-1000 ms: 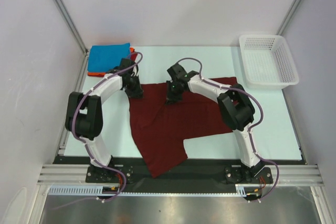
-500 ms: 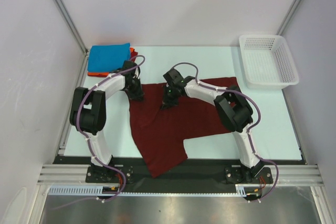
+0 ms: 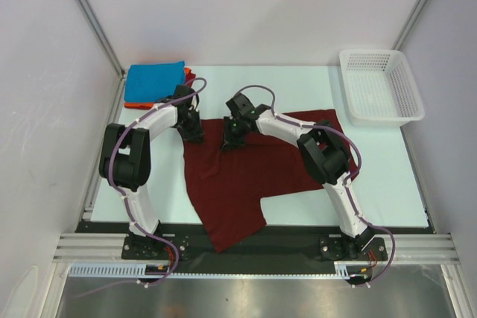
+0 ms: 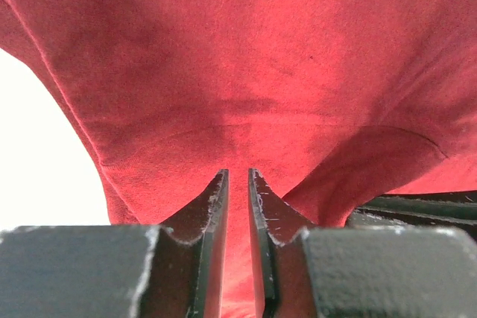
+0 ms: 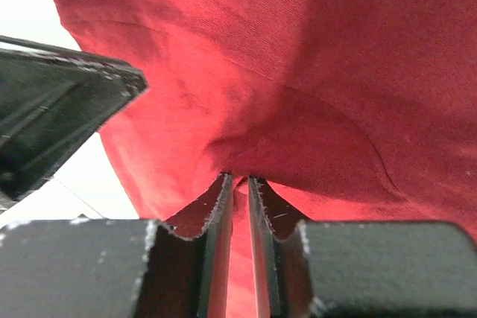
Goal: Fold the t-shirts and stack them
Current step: Fold the tshirt
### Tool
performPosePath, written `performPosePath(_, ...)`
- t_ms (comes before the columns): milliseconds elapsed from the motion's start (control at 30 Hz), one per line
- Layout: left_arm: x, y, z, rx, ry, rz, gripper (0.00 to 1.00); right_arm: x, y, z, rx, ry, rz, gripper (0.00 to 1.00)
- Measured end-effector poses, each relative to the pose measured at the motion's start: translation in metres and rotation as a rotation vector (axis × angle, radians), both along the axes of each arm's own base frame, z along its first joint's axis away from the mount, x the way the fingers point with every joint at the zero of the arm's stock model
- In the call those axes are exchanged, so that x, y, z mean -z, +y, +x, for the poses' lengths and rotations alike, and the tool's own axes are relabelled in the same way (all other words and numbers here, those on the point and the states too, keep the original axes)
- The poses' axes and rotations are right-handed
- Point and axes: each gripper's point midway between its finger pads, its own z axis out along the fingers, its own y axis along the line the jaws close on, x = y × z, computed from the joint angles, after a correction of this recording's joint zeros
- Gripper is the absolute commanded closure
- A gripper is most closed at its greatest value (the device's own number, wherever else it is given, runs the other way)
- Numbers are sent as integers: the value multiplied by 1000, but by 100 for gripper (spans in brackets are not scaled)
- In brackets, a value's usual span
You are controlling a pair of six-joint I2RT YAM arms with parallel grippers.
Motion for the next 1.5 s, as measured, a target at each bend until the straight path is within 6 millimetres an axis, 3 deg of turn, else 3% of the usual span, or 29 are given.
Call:
performPosePath(367, 4, 1, 1, 17, 3, 8, 79, 16, -14, -20, -40, -12, -90, 85)
performPosePath(567, 4, 3, 2, 17, 2, 9, 79, 19, -13, -30, -53, -6, -101, 80)
performPosePath(800, 4, 5, 3, 12, 2, 9, 79, 18, -11, -29, -56, -13, -95, 67)
performPosePath(1100, 5, 12, 6, 16, -13, 39, 80, 0, 5, -14, -53, -59, -56, 69)
performPosePath(1500, 12, 13, 5, 19, -8, 43, 80, 11, 4, -19, -48, -56, -102, 68)
